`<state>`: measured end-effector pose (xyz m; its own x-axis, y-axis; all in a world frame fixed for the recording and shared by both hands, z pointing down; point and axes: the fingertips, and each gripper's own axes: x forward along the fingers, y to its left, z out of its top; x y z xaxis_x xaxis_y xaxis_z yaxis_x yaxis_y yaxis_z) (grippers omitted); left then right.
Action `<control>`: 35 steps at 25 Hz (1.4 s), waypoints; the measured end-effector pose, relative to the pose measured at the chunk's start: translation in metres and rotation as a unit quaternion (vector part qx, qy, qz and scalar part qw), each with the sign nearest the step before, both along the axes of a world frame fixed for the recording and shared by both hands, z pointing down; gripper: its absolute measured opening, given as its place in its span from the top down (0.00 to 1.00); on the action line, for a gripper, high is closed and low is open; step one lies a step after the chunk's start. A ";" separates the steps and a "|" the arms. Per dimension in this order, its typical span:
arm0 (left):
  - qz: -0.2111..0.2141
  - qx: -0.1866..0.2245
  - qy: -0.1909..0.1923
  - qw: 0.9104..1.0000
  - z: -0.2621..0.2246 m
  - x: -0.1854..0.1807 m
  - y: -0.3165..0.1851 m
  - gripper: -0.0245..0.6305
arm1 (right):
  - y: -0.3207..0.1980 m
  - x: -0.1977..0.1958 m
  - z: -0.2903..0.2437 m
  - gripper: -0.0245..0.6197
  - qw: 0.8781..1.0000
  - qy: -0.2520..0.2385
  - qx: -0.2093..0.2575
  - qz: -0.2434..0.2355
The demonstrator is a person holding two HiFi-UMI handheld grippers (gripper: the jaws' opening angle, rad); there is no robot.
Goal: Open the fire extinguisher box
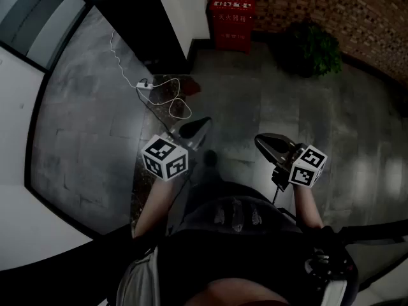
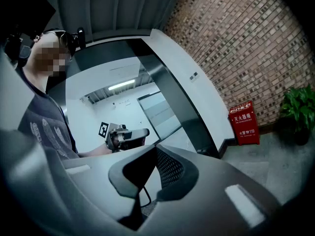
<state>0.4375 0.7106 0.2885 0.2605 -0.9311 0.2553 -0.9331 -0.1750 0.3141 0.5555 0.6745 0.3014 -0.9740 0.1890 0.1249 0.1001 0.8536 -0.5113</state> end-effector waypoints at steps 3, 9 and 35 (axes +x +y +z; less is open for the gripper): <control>0.011 0.009 0.000 1.000 0.005 -0.025 -0.014 0.97 | -0.011 -0.031 0.010 0.96 1.000 0.006 -0.002 0.001; 0.049 0.010 0.015 0.999 0.008 -0.096 -0.045 0.97 | -0.032 -0.119 0.009 0.96 1.000 0.018 0.003 0.019; 0.036 -0.023 0.015 0.999 0.029 -0.244 -0.191 0.97 | -0.191 -0.274 0.026 0.96 1.000 0.017 -0.014 0.019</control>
<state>0.1934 0.5193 0.3177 0.3345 -0.8971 0.2886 -0.9089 -0.2263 0.3502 0.2819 0.4838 0.3269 -0.9759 0.1549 0.1538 0.0491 0.8422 -0.5369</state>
